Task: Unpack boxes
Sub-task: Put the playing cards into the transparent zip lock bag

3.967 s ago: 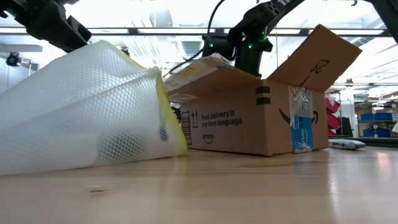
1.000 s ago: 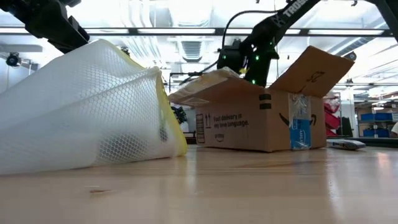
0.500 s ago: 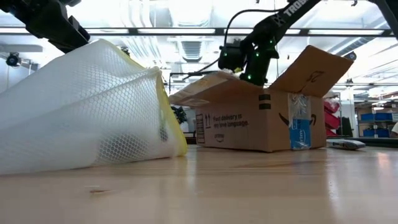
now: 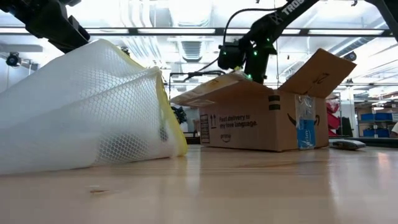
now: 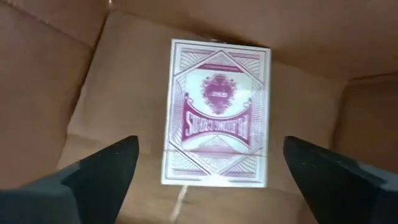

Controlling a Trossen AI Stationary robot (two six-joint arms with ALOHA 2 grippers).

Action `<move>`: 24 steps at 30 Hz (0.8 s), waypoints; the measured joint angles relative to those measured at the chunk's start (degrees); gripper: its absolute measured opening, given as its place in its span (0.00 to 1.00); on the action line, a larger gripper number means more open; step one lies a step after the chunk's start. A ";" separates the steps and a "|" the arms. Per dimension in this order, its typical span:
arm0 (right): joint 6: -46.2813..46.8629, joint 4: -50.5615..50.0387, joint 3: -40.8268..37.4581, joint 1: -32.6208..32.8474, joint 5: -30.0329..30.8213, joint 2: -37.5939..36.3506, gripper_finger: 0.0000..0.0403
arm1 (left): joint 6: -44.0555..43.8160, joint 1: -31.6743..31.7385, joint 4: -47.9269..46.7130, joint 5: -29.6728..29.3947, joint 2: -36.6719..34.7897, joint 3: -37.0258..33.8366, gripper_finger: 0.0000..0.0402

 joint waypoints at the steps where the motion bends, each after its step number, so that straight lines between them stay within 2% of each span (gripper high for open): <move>1: -1.61 -0.30 0.56 0.02 0.07 0.02 0.92 | 0.00 0.00 0.00 -0.13 0.02 0.00 0.00; 11: -2.60 -4.36 2.12 -1.77 -0.85 5.94 0.91 | 0.00 0.00 -0.02 -0.19 0.07 0.00 0.00; 17: -1.88 -3.93 2.20 -1.81 -1.71 6.36 0.91 | 0.54 0.00 -0.06 -0.22 0.07 0.00 0.00; 24: -1.39 -3.93 2.40 -2.23 -5.44 7.16 0.91 | 1.49 0.02 -0.02 -0.76 0.07 0.00 0.00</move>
